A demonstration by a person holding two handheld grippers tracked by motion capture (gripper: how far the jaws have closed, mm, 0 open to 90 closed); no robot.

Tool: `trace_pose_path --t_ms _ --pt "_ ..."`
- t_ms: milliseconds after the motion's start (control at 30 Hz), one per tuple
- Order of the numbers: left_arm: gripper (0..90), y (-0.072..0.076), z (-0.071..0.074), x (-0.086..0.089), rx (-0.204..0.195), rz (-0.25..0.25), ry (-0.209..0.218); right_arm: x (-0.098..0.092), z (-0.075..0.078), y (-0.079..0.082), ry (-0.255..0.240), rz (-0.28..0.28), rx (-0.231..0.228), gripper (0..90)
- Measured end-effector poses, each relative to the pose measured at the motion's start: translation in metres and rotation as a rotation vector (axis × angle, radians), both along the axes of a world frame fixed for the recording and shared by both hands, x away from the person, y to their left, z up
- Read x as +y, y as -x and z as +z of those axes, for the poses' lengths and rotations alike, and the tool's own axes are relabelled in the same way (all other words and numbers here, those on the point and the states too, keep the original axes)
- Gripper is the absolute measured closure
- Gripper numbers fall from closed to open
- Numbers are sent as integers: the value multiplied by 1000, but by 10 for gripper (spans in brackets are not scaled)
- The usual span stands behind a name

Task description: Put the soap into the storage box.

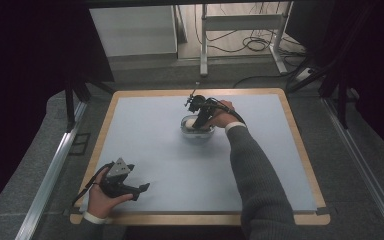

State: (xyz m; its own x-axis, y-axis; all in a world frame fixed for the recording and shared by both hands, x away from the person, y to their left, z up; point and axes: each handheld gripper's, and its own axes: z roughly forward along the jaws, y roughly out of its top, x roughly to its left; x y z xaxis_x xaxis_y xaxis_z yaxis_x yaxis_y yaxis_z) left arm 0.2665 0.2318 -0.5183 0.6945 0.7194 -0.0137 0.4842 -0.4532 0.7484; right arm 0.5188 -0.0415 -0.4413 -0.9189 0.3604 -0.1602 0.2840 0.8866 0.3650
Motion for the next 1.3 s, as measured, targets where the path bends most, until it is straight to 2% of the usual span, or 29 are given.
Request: trace_pose_path --t_ms 233,500,600,667,767,967,1167,1300 --pt "104 0 0 0 -1 0 -1 -8 14 7 -111 -80 -42 402" --pt "104 0 1 1 -3 2 -2 -27 15 27 -151 -105 -80 350" --pt "104 0 0 1 -6 3 3 -40 13 37 -180 -148 -93 355" --pt "104 0 0 1 -3 3 -5 -52 10 42 -182 -216 -87 355" --pt "104 0 0 1 -2 6 -5 -69 8 50 -229 -263 -94 353" --pt "104 -1 0 1 -3 9 -8 -104 -2 73 -295 -295 -95 320" --pt "104 -1 0 0 -3 14 -6 -141 -16 105 -367 -340 -125 284" --pt "104 -1 0 0 -3 17 -5 -161 -27 124 -392 -366 -139 264"
